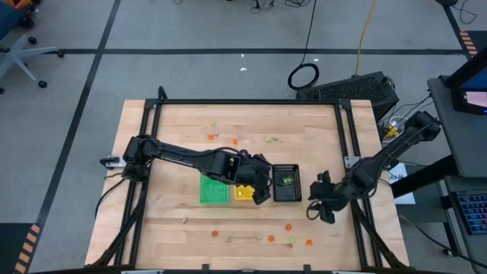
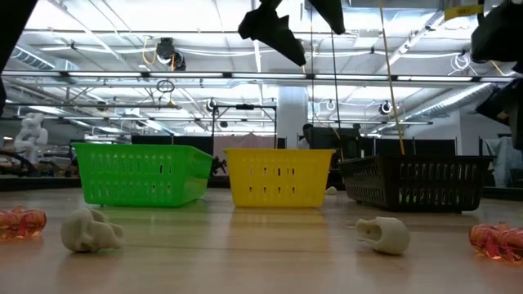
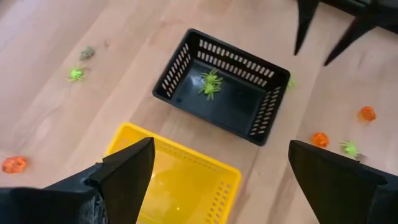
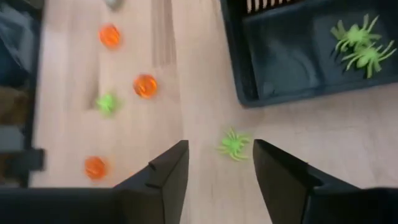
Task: Sort Halloween decoration
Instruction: Put the green spider toy into the black basket
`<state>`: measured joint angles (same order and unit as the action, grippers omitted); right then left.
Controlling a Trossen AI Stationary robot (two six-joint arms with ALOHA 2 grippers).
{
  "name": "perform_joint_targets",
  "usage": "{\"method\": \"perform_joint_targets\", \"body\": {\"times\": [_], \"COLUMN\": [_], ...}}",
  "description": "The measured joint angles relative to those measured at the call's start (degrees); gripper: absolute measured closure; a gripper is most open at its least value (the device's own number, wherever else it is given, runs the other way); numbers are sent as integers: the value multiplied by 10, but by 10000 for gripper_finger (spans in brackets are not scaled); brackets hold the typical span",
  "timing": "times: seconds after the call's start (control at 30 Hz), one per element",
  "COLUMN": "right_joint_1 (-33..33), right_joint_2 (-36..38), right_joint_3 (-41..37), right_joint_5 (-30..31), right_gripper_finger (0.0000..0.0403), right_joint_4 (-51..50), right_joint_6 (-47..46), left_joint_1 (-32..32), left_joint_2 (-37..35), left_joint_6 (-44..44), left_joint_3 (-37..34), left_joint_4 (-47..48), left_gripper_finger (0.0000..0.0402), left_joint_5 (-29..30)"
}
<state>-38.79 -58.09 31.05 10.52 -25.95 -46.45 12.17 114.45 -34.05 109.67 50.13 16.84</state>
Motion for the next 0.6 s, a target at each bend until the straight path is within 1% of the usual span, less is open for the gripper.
{"method": "perform_joint_targets", "body": {"times": [0.27, 0.6], "right_joint_1": [-11, -11], "right_joint_2": [-90, -169], "right_joint_3": [0, 0], "right_joint_5": [0, 0], "right_gripper_finger": [242, 243], "right_joint_4": [24, 72], "right_joint_6": [52, 81], "left_joint_1": [3, 3], "left_joint_2": [0, 0], "left_joint_6": [-16, -12], "left_joint_3": [0, 0], "left_joint_4": [0, 0], "left_gripper_finger": [33, 33], "left_joint_5": [-2, -1]}}
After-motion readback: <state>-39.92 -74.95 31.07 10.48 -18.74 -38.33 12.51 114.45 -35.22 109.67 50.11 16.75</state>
